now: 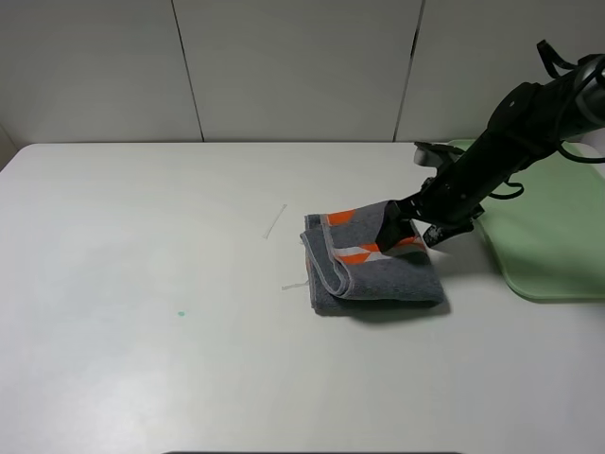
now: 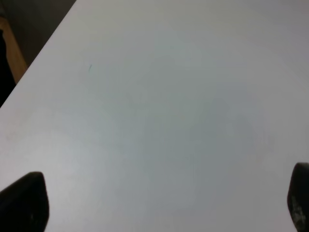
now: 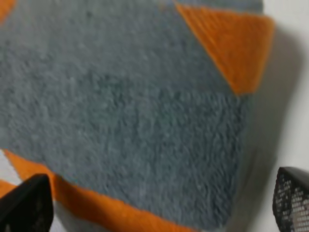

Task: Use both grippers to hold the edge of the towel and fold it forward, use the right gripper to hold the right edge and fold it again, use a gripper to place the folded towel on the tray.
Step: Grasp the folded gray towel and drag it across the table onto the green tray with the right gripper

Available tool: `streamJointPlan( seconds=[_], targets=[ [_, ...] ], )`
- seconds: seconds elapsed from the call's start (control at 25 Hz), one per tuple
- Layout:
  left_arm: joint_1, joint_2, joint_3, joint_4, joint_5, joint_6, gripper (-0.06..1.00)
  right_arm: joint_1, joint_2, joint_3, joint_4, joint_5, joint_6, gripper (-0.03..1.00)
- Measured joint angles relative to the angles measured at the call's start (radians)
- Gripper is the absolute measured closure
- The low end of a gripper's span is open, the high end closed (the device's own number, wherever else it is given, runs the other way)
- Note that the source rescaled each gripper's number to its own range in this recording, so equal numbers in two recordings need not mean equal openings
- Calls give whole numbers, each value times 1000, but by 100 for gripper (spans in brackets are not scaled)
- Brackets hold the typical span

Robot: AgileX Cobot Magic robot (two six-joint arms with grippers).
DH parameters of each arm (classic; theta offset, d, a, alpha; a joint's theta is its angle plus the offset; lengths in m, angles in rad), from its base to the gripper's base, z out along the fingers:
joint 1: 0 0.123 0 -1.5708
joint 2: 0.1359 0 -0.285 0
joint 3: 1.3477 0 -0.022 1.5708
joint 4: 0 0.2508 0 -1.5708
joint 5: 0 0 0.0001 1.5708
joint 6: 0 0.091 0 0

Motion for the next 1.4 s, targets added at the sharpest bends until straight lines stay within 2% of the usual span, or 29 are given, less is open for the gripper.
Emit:
streamJointPlan(
  seconds=[0.4, 0.88, 1.12, 1.32, 1.4],
  targets=[
    [0, 0, 0, 0, 0, 0, -6, 5, 1, 0, 18, 42, -14, -3],
    [0, 0, 0, 0, 0, 0, -6, 21, 1, -1, 2, 40, -14, -3],
    [0, 0, 0, 0, 0, 0, -6, 20, 4, -1, -21, 22, -14, 17],
    [0, 0, 0, 0, 0, 0, -6, 15, 9, -1, -44, -1, -14, 40],
    [0, 0, 0, 0, 0, 0, -6, 17, 11, -1, -15, 16, -14, 49]
  ],
)
